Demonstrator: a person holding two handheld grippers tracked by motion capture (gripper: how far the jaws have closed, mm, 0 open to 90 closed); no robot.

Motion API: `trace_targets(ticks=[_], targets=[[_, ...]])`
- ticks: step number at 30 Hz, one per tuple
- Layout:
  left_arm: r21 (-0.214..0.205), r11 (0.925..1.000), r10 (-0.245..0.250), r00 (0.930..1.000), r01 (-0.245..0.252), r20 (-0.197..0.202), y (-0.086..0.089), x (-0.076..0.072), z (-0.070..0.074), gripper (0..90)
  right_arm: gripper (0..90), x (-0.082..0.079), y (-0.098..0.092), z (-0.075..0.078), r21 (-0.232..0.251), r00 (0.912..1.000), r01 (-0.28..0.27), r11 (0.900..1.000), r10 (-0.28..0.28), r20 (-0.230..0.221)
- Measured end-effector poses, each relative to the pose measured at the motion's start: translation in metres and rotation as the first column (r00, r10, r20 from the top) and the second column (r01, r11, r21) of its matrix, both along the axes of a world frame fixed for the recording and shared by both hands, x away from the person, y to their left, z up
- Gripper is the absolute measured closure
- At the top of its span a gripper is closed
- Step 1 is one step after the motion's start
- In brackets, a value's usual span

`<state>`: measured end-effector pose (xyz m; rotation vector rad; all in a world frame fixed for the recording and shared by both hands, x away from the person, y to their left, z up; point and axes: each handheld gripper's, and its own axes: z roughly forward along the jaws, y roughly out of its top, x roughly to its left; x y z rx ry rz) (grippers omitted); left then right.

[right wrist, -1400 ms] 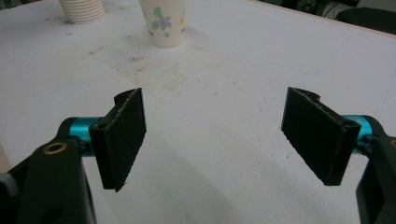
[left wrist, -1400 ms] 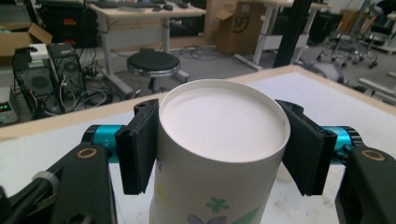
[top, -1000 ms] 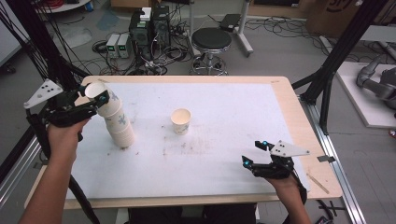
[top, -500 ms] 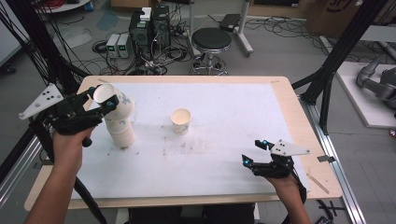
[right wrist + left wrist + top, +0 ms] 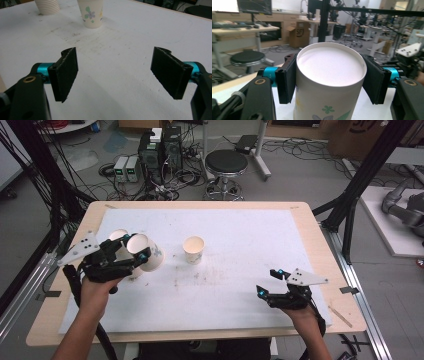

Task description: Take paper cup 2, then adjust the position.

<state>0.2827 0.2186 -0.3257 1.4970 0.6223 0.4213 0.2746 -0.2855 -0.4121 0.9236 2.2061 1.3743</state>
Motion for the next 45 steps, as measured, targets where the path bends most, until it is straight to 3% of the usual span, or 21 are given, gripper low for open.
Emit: trace_targets(ticks=[11,20,27,38,41,43,45], targets=[[0.031,0.9978,-0.059,0.9983,0.059,-0.008,-0.024,0.0,-0.011,35.1,22.6,-0.004,-0.003,0.003,0.013,1.0,-0.007,0.9999,0.006,0.006],[0.035,0.9897,-0.138,0.9901,0.139,-0.029,-0.04,-0.002,-0.024,35.1,22.5,-0.005,0.005,0.004,0.018,0.9974,-0.071,0.9973,0.071,-0.009],[0.054,0.9802,-0.189,0.9813,0.19,-0.038,-0.057,-0.005,-0.033,35.1,21.5,-0.007,0.02,0.006,0.019,0.9871,-0.159,0.987,0.16,-0.011],[0.074,0.9661,-0.243,0.9681,0.247,-0.062,-0.079,-0.004,-0.043,35.1,19.3,-0.006,0.032,0.008,0.028,0.9776,-0.21,0.9774,0.21,-0.013],[0.083,0.9595,-0.265,0.9622,0.269,-0.064,-0.086,-0.004,-0.045,35.2,19.3,-0.008,0.04,0.01,0.041,0.9692,-0.245,0.9687,0.246,-0.014],[0.086,0.9562,-0.275,0.9594,0.28,-0.063,-0.089,-0.005,-0.046,35.2,19.3,-0.007,0.042,0.01,0.038,0.9687,-0.248,0.968,0.248,-0.006],[0.088,0.9531,-0.285,0.9566,0.289,-0.062,-0.093,-0.005,-0.048,35.2,19.4,-0.009,0.046,0.012,0.036,0.9612,-0.275,0.9608,0.275,-0.012]])
